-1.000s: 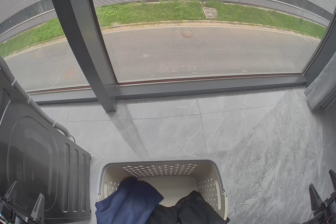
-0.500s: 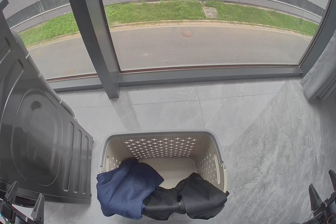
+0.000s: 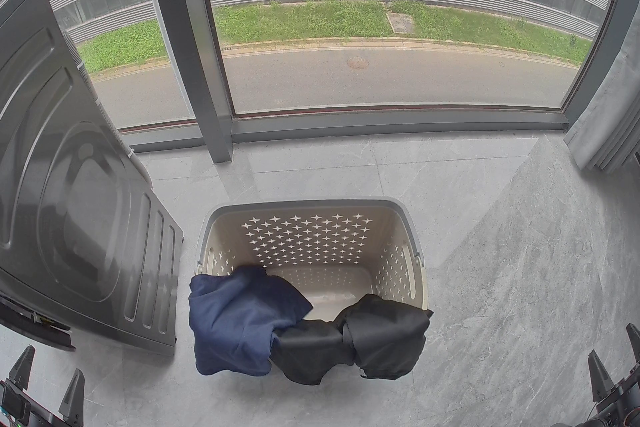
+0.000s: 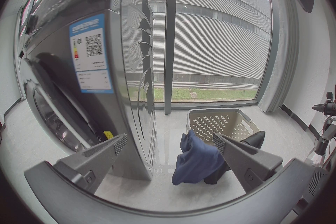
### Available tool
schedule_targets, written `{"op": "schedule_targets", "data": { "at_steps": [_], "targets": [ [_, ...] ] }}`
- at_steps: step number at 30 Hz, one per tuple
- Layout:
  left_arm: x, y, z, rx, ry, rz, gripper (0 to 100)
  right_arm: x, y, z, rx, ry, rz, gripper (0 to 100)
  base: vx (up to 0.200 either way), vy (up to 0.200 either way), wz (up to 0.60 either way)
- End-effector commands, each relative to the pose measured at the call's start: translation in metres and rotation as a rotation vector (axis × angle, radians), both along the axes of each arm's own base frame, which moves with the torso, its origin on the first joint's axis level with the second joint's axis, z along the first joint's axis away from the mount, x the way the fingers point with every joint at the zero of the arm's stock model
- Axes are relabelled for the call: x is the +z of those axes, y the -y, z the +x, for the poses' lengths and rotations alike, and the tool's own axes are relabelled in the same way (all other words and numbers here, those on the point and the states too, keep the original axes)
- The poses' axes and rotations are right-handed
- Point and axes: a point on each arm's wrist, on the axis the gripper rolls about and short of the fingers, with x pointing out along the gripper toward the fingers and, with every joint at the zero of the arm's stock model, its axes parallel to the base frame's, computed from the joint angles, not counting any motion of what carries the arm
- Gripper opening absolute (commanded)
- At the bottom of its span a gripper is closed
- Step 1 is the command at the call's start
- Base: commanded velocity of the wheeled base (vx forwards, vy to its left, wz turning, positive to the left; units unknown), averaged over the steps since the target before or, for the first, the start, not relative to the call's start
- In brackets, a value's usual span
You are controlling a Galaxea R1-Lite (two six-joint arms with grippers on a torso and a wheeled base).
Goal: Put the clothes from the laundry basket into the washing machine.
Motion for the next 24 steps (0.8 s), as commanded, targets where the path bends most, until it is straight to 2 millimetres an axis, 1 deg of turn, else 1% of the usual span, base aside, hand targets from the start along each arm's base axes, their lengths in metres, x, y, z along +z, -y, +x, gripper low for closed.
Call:
{"op": "schedule_targets", "data": {
  "at_steps": [1, 19, 24],
  "targets": [
    [-0.0048, 0.0000, 0.0000, 0.000, -0.001, -0.001, 100, -0.0052, 0.0000, 0.0001, 0.000, -0.001, 0.000, 100, -0.200, 0.000, 0.00],
    [-0.0044, 0.0000, -0.0001, 0.000, 0.001, -0.001, 100, -0.0052, 0.0000, 0.0001, 0.000, -0.001, 0.000, 100, -0.200, 0.000, 0.00],
    [-0.0044, 0.0000, -0.0001, 0.000, 0.001, -0.001, 100, -0.0052, 0.0000, 0.0001, -0.001, -0.001, 0.000, 100, 0.000, 0.000, 0.00]
  ]
}}
